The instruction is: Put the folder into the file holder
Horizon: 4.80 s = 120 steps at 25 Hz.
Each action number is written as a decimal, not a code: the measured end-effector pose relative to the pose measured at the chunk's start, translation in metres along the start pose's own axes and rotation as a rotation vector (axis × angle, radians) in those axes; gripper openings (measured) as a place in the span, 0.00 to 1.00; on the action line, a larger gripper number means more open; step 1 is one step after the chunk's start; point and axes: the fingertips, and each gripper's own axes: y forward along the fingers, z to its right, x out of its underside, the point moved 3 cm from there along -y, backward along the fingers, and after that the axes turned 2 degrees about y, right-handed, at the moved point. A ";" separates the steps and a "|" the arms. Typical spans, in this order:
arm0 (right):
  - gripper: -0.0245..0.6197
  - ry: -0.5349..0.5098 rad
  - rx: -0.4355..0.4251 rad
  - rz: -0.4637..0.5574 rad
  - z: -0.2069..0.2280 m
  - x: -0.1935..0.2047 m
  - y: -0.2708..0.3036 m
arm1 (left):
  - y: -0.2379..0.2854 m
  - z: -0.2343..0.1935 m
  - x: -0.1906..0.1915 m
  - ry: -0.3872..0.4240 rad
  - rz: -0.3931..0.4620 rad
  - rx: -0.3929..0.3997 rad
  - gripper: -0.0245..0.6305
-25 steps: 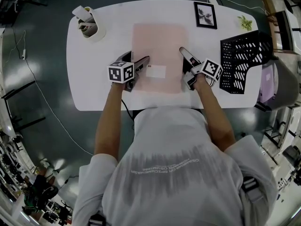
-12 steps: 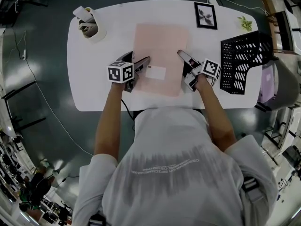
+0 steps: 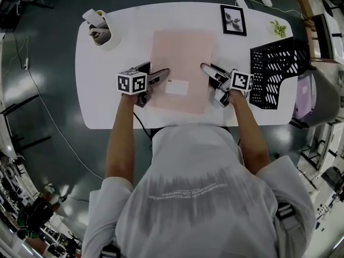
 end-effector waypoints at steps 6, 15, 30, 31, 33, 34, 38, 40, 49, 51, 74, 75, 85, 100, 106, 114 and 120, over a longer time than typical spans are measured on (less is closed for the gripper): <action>0.42 -0.136 -0.064 0.014 -0.007 0.002 -0.012 | -0.003 0.010 0.006 -0.017 -0.040 0.134 0.66; 0.42 -0.271 -0.188 0.028 -0.027 0.003 -0.013 | -0.009 0.033 0.012 -0.094 -0.011 0.342 0.66; 0.41 -0.271 -0.243 0.044 -0.038 -0.001 -0.017 | -0.013 0.077 0.024 -0.190 0.030 0.626 0.34; 0.41 -0.270 -0.239 0.052 -0.039 -0.002 -0.017 | -0.013 0.078 0.025 -0.192 0.045 0.623 0.34; 0.41 -0.276 -0.227 0.053 -0.040 -0.002 -0.015 | -0.014 0.079 0.026 -0.178 0.065 0.609 0.33; 0.41 -0.278 -0.220 0.050 -0.041 -0.001 -0.015 | -0.015 0.079 0.027 -0.164 0.072 0.601 0.33; 0.41 -0.279 -0.212 0.038 -0.046 0.006 -0.015 | -0.024 0.084 0.028 -0.101 0.095 0.573 0.30; 0.41 -0.297 -0.206 0.027 -0.050 0.008 -0.017 | -0.028 0.088 0.027 -0.081 0.105 0.559 0.30; 0.43 -0.438 -0.102 0.096 -0.071 -0.003 -0.048 | -0.065 0.093 0.011 0.019 0.210 0.476 0.28; 0.37 -0.443 -0.031 0.161 -0.073 -0.013 -0.058 | -0.075 0.093 0.007 0.036 0.247 0.441 0.28; 0.10 -0.981 0.352 0.193 -0.149 -0.030 -0.097 | -0.168 0.116 -0.016 0.188 0.575 -0.258 0.28; 0.10 -0.998 0.348 0.200 -0.154 -0.029 -0.101 | -0.171 0.120 -0.015 0.193 0.576 -0.267 0.28; 0.10 -1.122 0.296 0.239 -0.200 0.005 -0.187 | -0.195 0.216 0.019 0.227 0.653 -0.379 0.28; 0.10 -1.161 0.377 0.208 -0.208 0.064 -0.351 | -0.148 0.381 0.097 0.261 0.666 -0.407 0.28; 0.10 -1.189 0.350 0.173 -0.199 0.052 -0.373 | -0.126 0.419 0.098 0.257 0.671 -0.434 0.28; 0.10 -1.228 0.273 0.126 -0.168 -0.013 -0.410 | -0.065 0.477 0.061 0.255 0.721 -0.547 0.28; 0.10 -1.220 0.214 0.088 -0.135 -0.065 -0.435 | -0.014 0.513 0.031 0.236 0.772 -0.623 0.28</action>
